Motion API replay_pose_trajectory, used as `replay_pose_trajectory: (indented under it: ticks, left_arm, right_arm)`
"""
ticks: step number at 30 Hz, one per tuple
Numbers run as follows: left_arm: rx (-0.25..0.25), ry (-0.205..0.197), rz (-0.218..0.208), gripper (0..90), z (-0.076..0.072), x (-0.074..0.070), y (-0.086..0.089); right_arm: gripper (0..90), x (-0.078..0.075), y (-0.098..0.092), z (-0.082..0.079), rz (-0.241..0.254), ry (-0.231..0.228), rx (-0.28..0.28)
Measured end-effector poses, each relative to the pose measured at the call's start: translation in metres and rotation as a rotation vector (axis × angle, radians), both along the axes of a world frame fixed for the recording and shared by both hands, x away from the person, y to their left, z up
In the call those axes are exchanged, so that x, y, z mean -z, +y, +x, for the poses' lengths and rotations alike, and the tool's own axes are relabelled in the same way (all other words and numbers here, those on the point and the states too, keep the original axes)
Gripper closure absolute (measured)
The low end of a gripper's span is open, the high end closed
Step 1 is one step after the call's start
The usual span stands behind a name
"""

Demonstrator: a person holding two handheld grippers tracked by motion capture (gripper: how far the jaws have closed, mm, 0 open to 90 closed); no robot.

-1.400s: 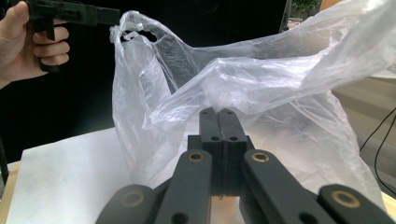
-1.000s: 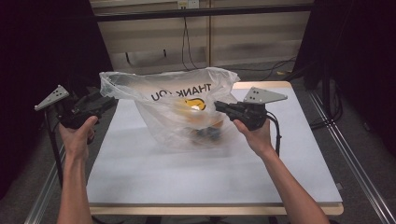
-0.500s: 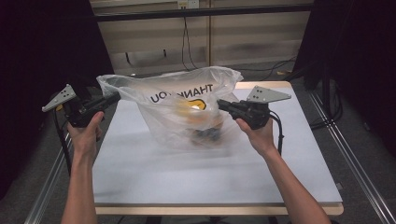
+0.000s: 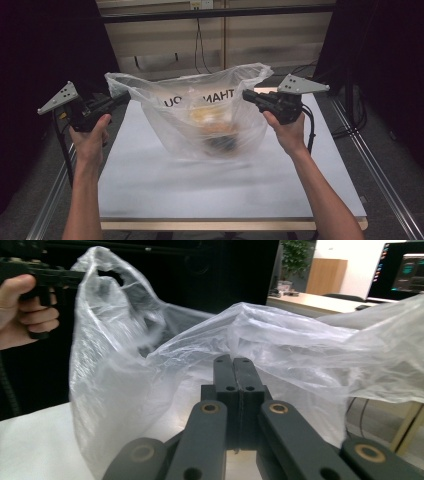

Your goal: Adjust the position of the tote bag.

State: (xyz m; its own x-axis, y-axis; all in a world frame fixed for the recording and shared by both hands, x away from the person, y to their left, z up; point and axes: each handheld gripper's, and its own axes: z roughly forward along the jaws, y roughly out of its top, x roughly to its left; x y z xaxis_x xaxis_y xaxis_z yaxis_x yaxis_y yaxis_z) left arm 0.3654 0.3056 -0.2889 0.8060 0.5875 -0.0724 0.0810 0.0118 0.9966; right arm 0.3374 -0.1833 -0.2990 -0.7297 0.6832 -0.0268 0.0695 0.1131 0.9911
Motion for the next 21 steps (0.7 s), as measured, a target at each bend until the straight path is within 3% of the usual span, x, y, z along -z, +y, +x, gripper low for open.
replay_pose_trajectory:
  ticks: [13, 21]
  left_arm:
    - [0.065, -0.034, 0.045, 90.0, -0.002, -0.035, -0.033]
    - [0.103, -0.027, 0.043, 90.0, 0.002, -0.033, -0.051]
  right_arm:
    - [90.0, -0.024, -0.029, -0.002, 0.032, -0.04, 0.075]
    - [90.0, -0.026, -0.042, -0.008, 0.029, -0.044, 0.11]
